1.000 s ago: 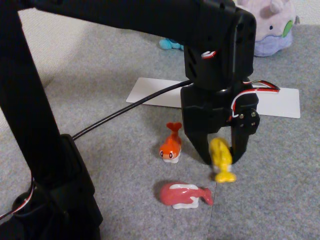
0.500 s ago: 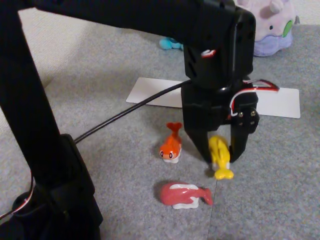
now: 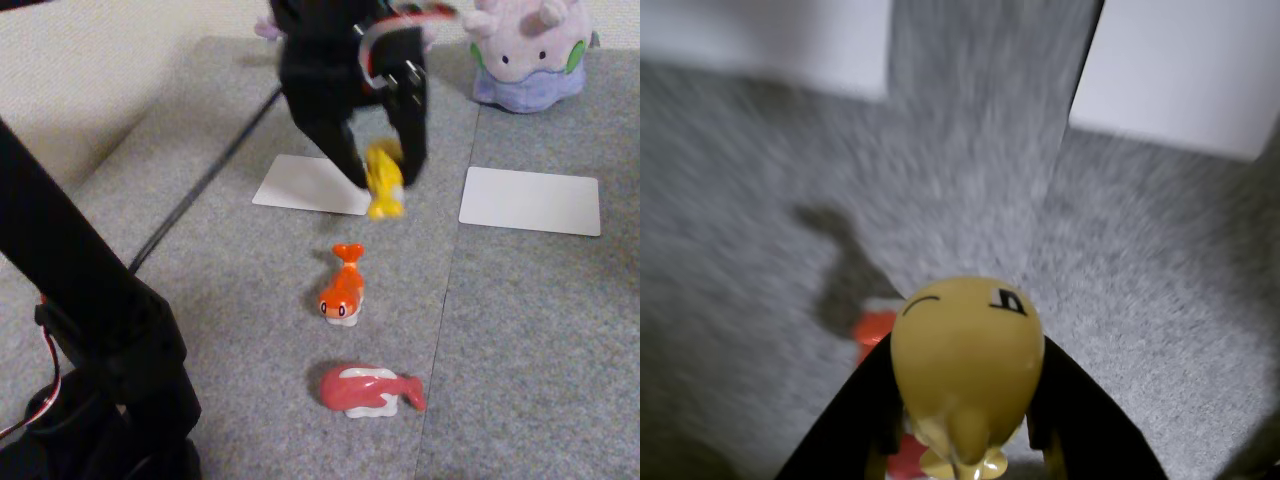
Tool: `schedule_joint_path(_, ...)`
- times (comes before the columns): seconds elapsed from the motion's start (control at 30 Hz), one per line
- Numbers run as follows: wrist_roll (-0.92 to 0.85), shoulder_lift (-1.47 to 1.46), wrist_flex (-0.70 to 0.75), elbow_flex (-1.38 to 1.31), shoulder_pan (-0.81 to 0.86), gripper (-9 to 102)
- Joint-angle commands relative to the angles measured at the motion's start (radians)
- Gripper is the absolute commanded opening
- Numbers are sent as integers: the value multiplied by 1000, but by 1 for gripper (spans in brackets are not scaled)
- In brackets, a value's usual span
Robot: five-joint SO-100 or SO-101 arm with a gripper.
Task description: Wooper wants to eat egg sudhi, and Goomy wants to eat shrimp sushi
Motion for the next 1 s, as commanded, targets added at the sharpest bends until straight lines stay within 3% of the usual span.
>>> schedule_joint_path(0.0, 100, 75, 5, -83, -89, 4)
schedule_joint_path(0.43, 416, -32, -40, -138, -356, 4)
schedule_joint_path(0.77, 486, -238, -210, -152, -347, 4)
schedule_joint_path(0.97, 500, -379, -224, -225, -342, 4)
